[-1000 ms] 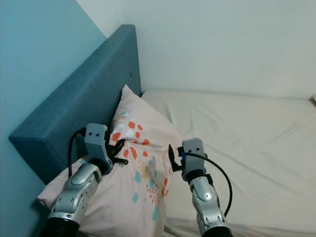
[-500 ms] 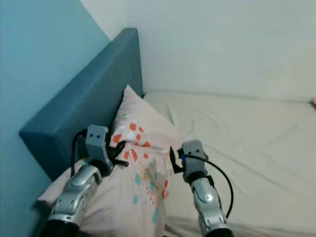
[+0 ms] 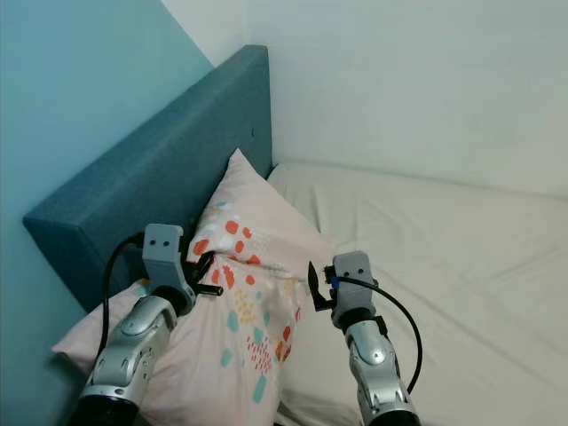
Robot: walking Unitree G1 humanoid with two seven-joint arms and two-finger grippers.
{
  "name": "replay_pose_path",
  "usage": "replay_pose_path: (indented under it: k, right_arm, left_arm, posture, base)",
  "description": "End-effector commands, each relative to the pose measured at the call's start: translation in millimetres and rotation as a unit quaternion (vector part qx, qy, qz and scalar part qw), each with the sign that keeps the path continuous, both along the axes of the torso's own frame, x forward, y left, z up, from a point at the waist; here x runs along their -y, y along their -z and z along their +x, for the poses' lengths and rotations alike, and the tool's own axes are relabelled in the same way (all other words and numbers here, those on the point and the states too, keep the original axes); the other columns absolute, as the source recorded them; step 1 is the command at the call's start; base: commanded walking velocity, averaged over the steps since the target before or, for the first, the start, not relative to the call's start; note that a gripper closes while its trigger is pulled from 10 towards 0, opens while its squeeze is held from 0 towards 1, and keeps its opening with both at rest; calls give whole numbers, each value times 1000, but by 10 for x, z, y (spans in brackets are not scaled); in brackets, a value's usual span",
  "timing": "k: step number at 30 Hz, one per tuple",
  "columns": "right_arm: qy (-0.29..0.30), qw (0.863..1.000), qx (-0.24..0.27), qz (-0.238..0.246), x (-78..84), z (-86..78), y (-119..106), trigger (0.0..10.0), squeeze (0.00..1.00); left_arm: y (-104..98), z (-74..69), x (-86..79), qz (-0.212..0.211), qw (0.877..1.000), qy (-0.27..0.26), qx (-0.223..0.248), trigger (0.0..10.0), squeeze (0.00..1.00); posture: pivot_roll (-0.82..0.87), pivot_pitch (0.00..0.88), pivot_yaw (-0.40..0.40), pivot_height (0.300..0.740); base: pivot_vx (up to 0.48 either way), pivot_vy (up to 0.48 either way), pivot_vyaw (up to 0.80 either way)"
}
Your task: Clean up the room
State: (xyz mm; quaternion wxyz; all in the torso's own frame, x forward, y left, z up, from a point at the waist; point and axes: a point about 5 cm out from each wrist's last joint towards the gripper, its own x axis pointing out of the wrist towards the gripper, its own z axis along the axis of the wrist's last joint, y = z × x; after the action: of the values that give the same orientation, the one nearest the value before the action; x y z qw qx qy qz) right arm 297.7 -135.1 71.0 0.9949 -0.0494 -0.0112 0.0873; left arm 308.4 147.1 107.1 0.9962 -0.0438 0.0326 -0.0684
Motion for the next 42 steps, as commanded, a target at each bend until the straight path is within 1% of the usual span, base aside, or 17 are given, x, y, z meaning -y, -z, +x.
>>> replay_pose_path:
  k: [1, 17, 18, 20, 23, 26, 27, 31, 34, 35, 36, 37, 38, 39, 40, 41, 42]
  right_arm:
    - [1, 1000, -4, 4, -6, -13, 16, 10000, 0]
    - [4, 1000, -4, 6, 0, -18, 20, 10000, 0]
    - [5, 1000, -5, 5, 2, -13, 18, 10000, 0]
    - [7, 1000, -6, 5, 1, 11, 9, 10000, 0]
    - [7, 1000, -7, 4, -1, 19, 7, 10000, 0]
    - [7, 1000, -8, 4, 0, 23, 5, 10000, 0]
    - [7, 1000, -8, 4, 0, 23, 5, 10000, 0]
    - [9, 1000, -8, 4, 10, 13, 8, 10000, 0]
    - [10, 1000, -8, 4, 15, 11, 8, 10000, 0]
    - [12, 1000, -8, 4, 25, 7, 8, 10000, 0]
    - [12, 1000, -8, 4, 25, 7, 8, 10000, 0]
    - [13, 1000, -9, 3, 33, 2, 10, 10000, 0]
    - [13, 1000, -9, 3, 33, 2, 10, 10000, 0]
    - [14, 1000, -10, 3, 37, -1, 14, 10000, 0]
    - [13, 1000, -10, 3, 36, -4, 17, 10000, 0]
    - [13, 1000, -10, 3, 36, -4, 17, 10000, 0]
    - [13, 1000, -11, 2, 32, -3, 19, 10000, 0]
  left_arm:
    - [-140, 22, -39, -2, 1000, -9, 30, 10000, 0]
    - [-166, 56, -3, 1, 999, 5, 33, 10000, 0]
    - [-203, 96, 50, 5, 999, 21, 40, 10000, 0]
    - [-328, 220, 298, 30, 993, 93, 61, 10000, 0]
    - [-395, 261, 422, 31, 989, 127, 71, 10000, 0]
    - [-677, 322, 826, 5, 966, 233, 111, 10000, 0]
    - [-677, 322, 826, 5, 966, 233, 111, 10000, 0]
    - [-888, 340, 1020, -31, 950, 283, 132, 10000, 0]
    - [-947, 356, 1055, -47, 946, 290, 134, 10000, 0]
    - [-1003, 427, 1046, -90, 953, 263, 123, 10000, 0]
    - [-1003, 427, 1046, -90, 953, 263, 123, 10000, 0]
    - [-997, 502, 1025, -116, 961, 229, 105, 10000, 0]
    - [-997, 502, 1025, -116, 961, 229, 105, 10000, 0]
    - [-948, 561, 1003, -127, 969, 196, 84, 10000, 0]
    - [-845, 608, 966, -120, 978, 162, 61, 10000, 0]
    - [-845, 608, 966, -120, 978, 162, 61, 10000, 0]
    - [-732, 629, 927, -101, 984, 137, 44, 10000, 0]
  posture:
    - [30, 0, -55, 740]
    - [30, 1, -51, 740]
    - [30, 4, -54, 740]
    - [30, 10, -58, 740]
    - [28, 10, -57, 740]
    - [25, 16, -54, 740]
    - [25, 16, -54, 740]
    - [23, 18, -51, 740]
    - [11, 21, -39, 740]
    - [7, 18, -38, 740]
    - [7, 18, -38, 740]
    - [9, 18, -41, 740]
    - [9, 18, -41, 740]
    - [9, 18, -41, 740]
    - [8, 18, -41, 740]
    - [8, 18, -41, 740]
    - [7, 18, -39, 740]
  base:
    - [0, 0, 0]
    - [0, 0, 0]
    - [0, 0, 0]
    - [0, 0, 0]
    - [0, 0, 0]
    - [0, 0, 0]
    - [0, 0, 0]
    - [0, 0, 0]
    - [0, 0, 0]
    - [0, 0, 0]
    - [0, 0, 0]
    - [0, 0, 0]
    - [0, 0, 0]
    - [0, 0, 0]
    - [0, 0, 0]
    - [0, 0, 0]
    - [0, 0, 0]
